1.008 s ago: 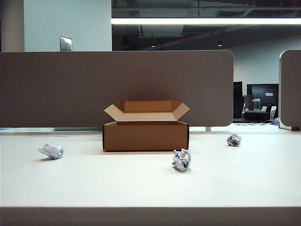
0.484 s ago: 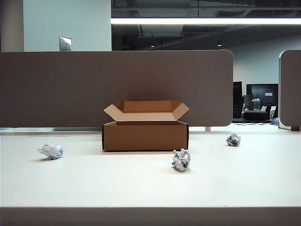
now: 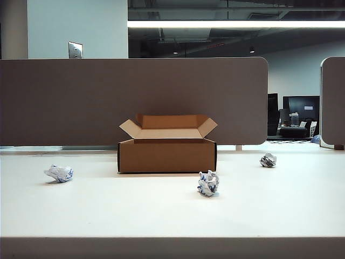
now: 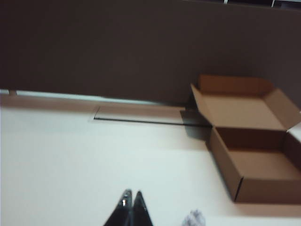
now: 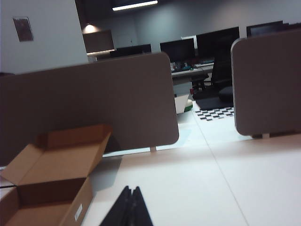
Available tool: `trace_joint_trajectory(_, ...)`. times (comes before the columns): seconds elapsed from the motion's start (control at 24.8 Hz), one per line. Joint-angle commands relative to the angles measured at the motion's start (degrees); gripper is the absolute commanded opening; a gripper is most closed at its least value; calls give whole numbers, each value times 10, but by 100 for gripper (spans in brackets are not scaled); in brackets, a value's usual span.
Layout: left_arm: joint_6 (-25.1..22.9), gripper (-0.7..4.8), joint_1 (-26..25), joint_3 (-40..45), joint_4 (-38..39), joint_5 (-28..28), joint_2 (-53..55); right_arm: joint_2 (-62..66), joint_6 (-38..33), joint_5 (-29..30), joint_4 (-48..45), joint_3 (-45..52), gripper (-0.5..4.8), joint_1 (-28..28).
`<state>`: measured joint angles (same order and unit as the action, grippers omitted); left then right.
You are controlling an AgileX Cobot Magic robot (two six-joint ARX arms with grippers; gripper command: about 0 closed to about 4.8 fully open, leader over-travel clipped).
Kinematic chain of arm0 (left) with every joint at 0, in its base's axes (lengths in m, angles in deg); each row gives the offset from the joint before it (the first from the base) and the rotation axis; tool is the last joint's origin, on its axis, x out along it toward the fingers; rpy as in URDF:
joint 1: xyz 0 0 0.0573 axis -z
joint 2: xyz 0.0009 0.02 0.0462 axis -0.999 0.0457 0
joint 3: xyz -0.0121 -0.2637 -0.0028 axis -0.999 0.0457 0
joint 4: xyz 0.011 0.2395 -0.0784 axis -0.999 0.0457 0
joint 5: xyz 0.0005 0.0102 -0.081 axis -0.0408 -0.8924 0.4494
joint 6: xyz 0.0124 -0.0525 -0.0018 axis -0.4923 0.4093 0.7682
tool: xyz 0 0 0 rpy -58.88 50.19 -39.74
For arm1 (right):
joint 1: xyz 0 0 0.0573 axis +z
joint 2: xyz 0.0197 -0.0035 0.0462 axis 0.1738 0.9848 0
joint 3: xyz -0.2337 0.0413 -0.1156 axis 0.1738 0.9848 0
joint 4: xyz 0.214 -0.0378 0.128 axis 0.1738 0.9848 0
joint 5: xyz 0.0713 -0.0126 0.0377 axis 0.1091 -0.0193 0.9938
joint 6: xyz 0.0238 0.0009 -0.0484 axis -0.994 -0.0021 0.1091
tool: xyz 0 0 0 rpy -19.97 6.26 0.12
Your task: Pick up all the paper balls on the table and put them in the paper box.
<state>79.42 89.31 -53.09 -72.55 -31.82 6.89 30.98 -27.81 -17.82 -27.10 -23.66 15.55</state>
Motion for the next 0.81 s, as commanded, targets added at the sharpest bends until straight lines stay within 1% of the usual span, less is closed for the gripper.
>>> trace_joint_trajectory(0.04, -16, -5, -1, -75, 0, 4, 67, 68, 22, -2, -4, -59, -6, 0)
trace_joint_trajectory(0.16, -50, -5, -1, -146, 0, 25, 142, 142, 28, 0, -6, -115, -6, 0)
trace_joint_trajectory(0.32, -60, -5, -1, -224, -2, 63, 231, 256, 72, 0, -5, -190, -6, 0)
trace_joint_trajectory(0.44, -80, -5, 5, -252, -17, 57, 272, 332, 94, 3, 5, -241, -6, 0)
trace_joint_trajectory(0.56, -110, -5, 6, -264, -21, 36, 305, 415, 100, 32, 49, -305, -6, 0)
trace_joint_trajectory(0.69, -115, -5, 6, -269, -21, 37, 339, 503, 100, 53, 132, -383, -6, 0)
trace_joint_trajectory(0.77, -115, -5, 7, -271, -20, 45, 364, 549, 100, 53, 172, -421, -6, 0)
trace_joint_trajectory(0.81, -115, -5, 7, -271, -18, 69, 388, 592, 100, 58, 192, -452, -6, 0)
